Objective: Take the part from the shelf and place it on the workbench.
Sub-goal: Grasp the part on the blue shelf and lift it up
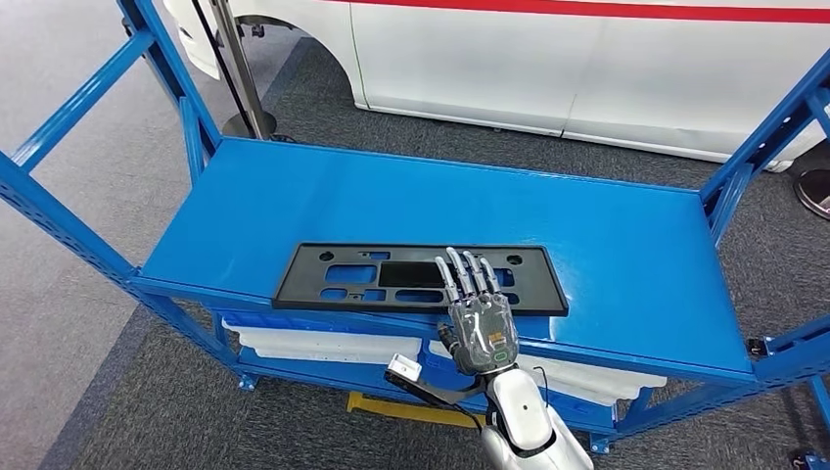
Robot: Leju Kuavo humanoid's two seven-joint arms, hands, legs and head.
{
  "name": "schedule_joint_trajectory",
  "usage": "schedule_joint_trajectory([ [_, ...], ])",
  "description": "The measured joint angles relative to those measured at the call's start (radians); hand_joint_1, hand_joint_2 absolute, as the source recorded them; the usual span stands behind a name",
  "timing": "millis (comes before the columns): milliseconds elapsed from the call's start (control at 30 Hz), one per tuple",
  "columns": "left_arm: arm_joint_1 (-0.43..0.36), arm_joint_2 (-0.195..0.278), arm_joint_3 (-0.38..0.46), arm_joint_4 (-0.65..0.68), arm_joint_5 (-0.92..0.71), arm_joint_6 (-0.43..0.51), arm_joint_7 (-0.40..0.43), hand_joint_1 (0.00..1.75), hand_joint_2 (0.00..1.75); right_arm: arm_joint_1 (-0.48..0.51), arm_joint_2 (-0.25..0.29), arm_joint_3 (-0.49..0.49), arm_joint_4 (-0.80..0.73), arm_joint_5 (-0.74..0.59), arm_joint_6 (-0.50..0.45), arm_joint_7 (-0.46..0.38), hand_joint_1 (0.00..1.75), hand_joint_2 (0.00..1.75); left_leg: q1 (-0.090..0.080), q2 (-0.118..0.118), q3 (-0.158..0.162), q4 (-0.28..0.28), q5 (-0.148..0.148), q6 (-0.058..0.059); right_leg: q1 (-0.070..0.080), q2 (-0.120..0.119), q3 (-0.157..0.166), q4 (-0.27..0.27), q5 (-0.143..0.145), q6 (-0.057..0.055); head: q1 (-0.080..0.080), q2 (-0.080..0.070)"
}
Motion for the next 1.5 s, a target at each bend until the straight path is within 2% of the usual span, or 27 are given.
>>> schedule_joint_trajectory([
  [67, -0.003, 0.002, -0.002, 0.0, -0.008, -0.004, 0.0, 0.0, 0.0, -0.022, 0.003, -0.011, 0.024, 0.007, 0.007, 0.017, 0.0, 1.75, 0.001, 0.0, 0.06, -0.127, 0.052, 0.002, 0.001, 0.003, 0.0, 0.01, -0.009, 0.01, 0.0, 0.0],
  [100, -0.005, 0.002, -0.004, 0.0, -0.012, -0.006, 0.0, 0.0, 0.0, -0.036, 0.004, -0.019, 0.041, 0.012, 0.01, 0.026, 0.0, 1.75, 0.0, 0.0, 0.074, -0.161, 0.06, 0.007, 0.003, 0.003, -0.002, 0.015, -0.011, 0.015, 0.0, 0.0],
  [233, -0.006, 0.003, -0.008, 0.0, -0.029, -0.008, 0.0, 0.0, 0.0, -0.092, 0.004, -0.056, 0.121, 0.038, 0.01, 0.05, 0.0, 1.75, -0.003, -0.002, 0.079, -0.178, 0.061, 0.035, 0.001, 0.003, -0.012, 0.031, -0.023, 0.034, 0.001, 0.0],
  [300, -0.007, 0.003, -0.01, 0.0, -0.036, -0.008, 0.0, 0.0, 0.0, -0.111, 0.004, -0.074, 0.158, 0.053, 0.012, 0.056, 0.0, 1.75, -0.002, -0.001, 0.082, -0.184, 0.064, 0.047, -0.002, 0.003, -0.048, 0.111, -0.07, 0.042, 0.001, 0.0],
  [367, -0.009, 0.003, -0.01, 0.0, -0.043, -0.008, 0.0, 0.0, 0.0, -0.125, 0.003, -0.086, 0.196, 0.068, 0.017, 0.067, 0.0, 1.75, -0.004, -0.001, 0.082, -0.183, 0.063, 0.053, -0.003, 0.003, -0.116, 0.244, -0.125, 0.046, 0.001, 0.0],
  [400, -0.009, 0.003, -0.01, 0.0, -0.047, -0.008, 0.0, 0.0, 0.0, -0.128, 0.001, -0.089, 0.215, 0.073, 0.02, 0.075, 0.0, 1.75, -0.005, -0.001, 0.083, -0.183, 0.062, 0.054, -0.004, 0.003, -0.141, 0.288, -0.132, 0.046, 0.001, 0.0],
  [433, -0.009, 0.003, -0.01, 0.0, -0.05, -0.008, 0.0, 0.0, 0.0, -0.132, -0.001, -0.09, 0.233, 0.076, 0.021, 0.085, 0.34, 1.75, -0.007, -0.001, 0.085, -0.183, 0.061, 0.055, -0.004, 0.003, -0.15, 0.297, -0.12, 0.045, 0.001, 0.0],
  [467, -0.008, 0.003, -0.01, 0.0, -0.054, -0.008, 0.0, 0.0, 0.0, -0.138, -0.003, -0.09, 0.251, 0.077, 0.022, 0.095, 0.77, 1.75, -0.008, -0.002, 0.089, -0.183, 0.059, 0.055, -0.004, 0.003, -0.139, 0.265, -0.089, 0.042, 0.001, 0.0],
  [533, -0.009, 0.003, -0.01, 0.0, -0.06, -0.008, -0.001, 0.0, 0.0, -0.155, -0.007, -0.089, 0.284, 0.079, 0.024, 0.113, 1.64, 1.75, -0.01, -0.002, 0.098, -0.182, 0.054, 0.052, 0.002, 0.003, -0.076, 0.128, -0.016, 0.028, 0.001, 0.0],
  [567, -0.009, 0.002, -0.01, 0.0, -0.063, -0.009, -0.003, 0.0, 0.0, -0.164, -0.008, -0.087, 0.302, 0.079, 0.028, 0.121, 1.73, 1.75, -0.011, -0.002, 0.1, -0.182, 0.051, 0.048, 0.005, 0.002, -0.049, 0.07, 0.005, 0.022, 0.001, 0.0],
  [633, -0.011, 0.001, -0.01, 0.0, -0.069, -0.01, -0.006, 0.0, 0.0, -0.181, -0.01, -0.079, 0.333, 0.079, 0.038, 0.131, 1.73, 1.75, -0.012, -0.002, 0.101, -0.183, 0.049, 0.039, 0.012, 0.002, -0.027, 0.02, 0.01, 0.015, 0.0, 0.0],
  [733, -0.012, 0.004, -0.009, 0.0, -0.073, -0.012, -0.008, 0.0, 0.0, -0.198, -0.012, -0.068, 0.368, 0.079, 0.05, 0.136, 1.74, 1.75, -0.01, -0.001, 0.101, -0.173, 0.036, 0.024, 0.007, 0.001, -0.016, 0.0, 0.018, 0.009, 0.0, 0.0],
  [800, -0.012, 0.006, -0.009, 0.0, -0.074, -0.012, -0.009, 0.0, 0.0, -0.204, -0.013, -0.064, 0.386, 0.08, 0.054, 0.137, 1.75, 1.75, -0.006, 0.0, 0.066, -0.094, -0.015, 0.016, 0.001, -0.004, -0.009, -0.012, 0.024, 0.002, -0.001, 0.0],
  [867, -0.01, 0.007, -0.009, 0.0, -0.074, -0.012, -0.009, 0.0, 0.0, -0.209, -0.014, -0.062, 0.398, 0.08, 0.054, 0.137, 1.75, 1.75, -0.002, 0.0, 0.007, 0.031, -0.073, 0.006, 0.001, -0.006, -0.011, -0.013, 0.025, -0.002, -0.001, 0.0],
  [900, -0.008, 0.007, -0.008, 0.0, -0.074, -0.012, -0.009, 0.0, 0.0, -0.211, -0.014, -0.062, 0.402, 0.08, 0.053, 0.133, 1.75, 1.75, 0.001, 0.0, -0.01, 0.069, -0.081, 0.002, 0.0, -0.006, -0.011, -0.012, 0.024, -0.001, -0.001, 0.0],
  [933, -0.007, 0.009, -0.007, 0.0, -0.075, -0.011, -0.008, 0.0, 0.0, -0.213, -0.014, -0.063, 0.406, 0.08, 0.051, 0.129, 1.75, 1.75, 0.004, 0.0, -0.009, 0.069, -0.068, -0.003, -0.001, -0.005, -0.011, -0.01, 0.023, 0.0, -0.001, 0.0],
  [967, -0.006, 0.01, -0.006, 0.0, -0.075, -0.011, -0.007, 0.0, 0.0, -0.215, -0.014, -0.064, 0.408, 0.08, 0.049, 0.124, 1.75, 1.75, 0.008, 0.001, 0.01, 0.031, -0.039, -0.008, -0.003, -0.004, -0.011, -0.006, 0.021, 0.003, -0.001, 0.0],
  [1033, -0.007, 0.012, -0.005, 0.0, -0.077, -0.01, -0.004, 0.0, 0.0, -0.219, -0.014, -0.069, 0.41, 0.08, 0.046, 0.117, 1.75, 1.75, 0.015, 0.0, 0.073, -0.097, 0.019, -0.014, -0.006, -0.001, -0.014, 0.01, 0.013, 0.016, -0.001, 0.0],
  [1100, -0.007, 0.012, -0.004, 0.0, -0.078, -0.01, -0.002, 0.0, 0.0, -0.222, -0.015, -0.074, 0.412, 0.08, 0.043, 0.113, 1.75, 1.75, 0.015, -0.004, 0.107, -0.164, 0.034, -0.006, -0.003, 0.003, -0.02, 0.024, 0.007, 0.03, 0.001, 0.0],
  [1200, -0.006, 0.013, -0.002, 0.0, -0.08, -0.01, -0.001, 0.0, 0.0, -0.22, -0.015, -0.085, 0.413, 0.08, 0.038, 0.107, 1.75, 1.75, 0.01, -0.002, 0.107, -0.168, 0.036, 0.02, -0.006, 0.009, -0.023, 0.028, 0.006, 0.046, 0.003, 0.0],
  [1233, -0.006, 0.013, 0.0, 0.0, -0.081, -0.01, -0.002, 0.0, 0.0, -0.22, -0.016, -0.09, 0.413, 0.079, 0.036, 0.105, 1.75, 1.75, 0.01, 0.0, 0.107, -0.17, 0.039, 0.028, -0.008, 0.009, -0.03, 0.042, -0.005, 0.051, 0.003, 0.0],
  [1267, -0.007, 0.013, 0.002, 0.0, -0.082, -0.01, -0.002, 0.0, 0.0, -0.219, -0.016, -0.094, 0.413, 0.079, 0.035, 0.104, 1.75, 1.75, 0.01, 0.002, 0.106, -0.172, 0.042, 0.035, -0.009, 0.008, -0.045, 0.075, -0.028, 0.054, 0.003, 0.0],
  [1333, -0.007, 0.013, 0.006, 0.0, -0.084, -0.01, -0.003, 0.0, 0.0, -0.215, -0.017, -0.099, 0.414, 0.076, 0.033, 0.098, 1.75, 1.75, 0.008, 0.005, 0.102, -0.173, 0.044, 0.043, -0.009, 0.007, -0.102, 0.197, -0.093, 0.057, 0.003, 0.0],
  [1367, -0.007, 0.013, 0.007, 0.0, -0.085, -0.01, -0.004, 0.0, 0.0, -0.212, -0.018, -0.102, 0.414, 0.069, 0.03, 0.09, 1.75, 1.75, 0.006, 0.006, 0.101, -0.173, 0.044, 0.044, -0.009, 0.007, -0.131, 0.258, -0.117, 0.058, 0.003, 0.0],
  [1400, -0.007, 0.013, 0.009, 0.0, -0.086, -0.01, -0.004, 0.0, 0.0, -0.207, -0.019, -0.106, 0.414, 0.048, 0.025, 0.069, 1.75, 1.75, 0.005, 0.007, 0.101, -0.173, 0.044, 0.045, -0.008, 0.007, -0.149, 0.295, -0.124, 0.057, 0.003, 0.0],
  [1433, -0.007, 0.013, 0.011, 0.0, -0.086, -0.01, -0.004, 0.0, 0.0, -0.201, -0.016, -0.113, 0.408, 0.002, 0.023, 0.026, 1.75, 1.75, 0.004, 0.007, 0.103, -0.173, 0.043, 0.045, -0.008, 0.007, -0.147, 0.292, -0.109, 0.055, 0.003, 0.0],
  [1500, -0.006, 0.012, 0.018, 0.0, -0.085, -0.01, -0.005, 0.0, 0.0, -0.176, -0.006, -0.13, 0.365, -0.186, 0.043, -0.122, 1.75, 1.75, 0.004, 0.006, 0.108, -0.173, 0.04, 0.043, -0.004, 0.007, -0.092, 0.183, -0.043, 0.043, 0.003, 0.0],
])
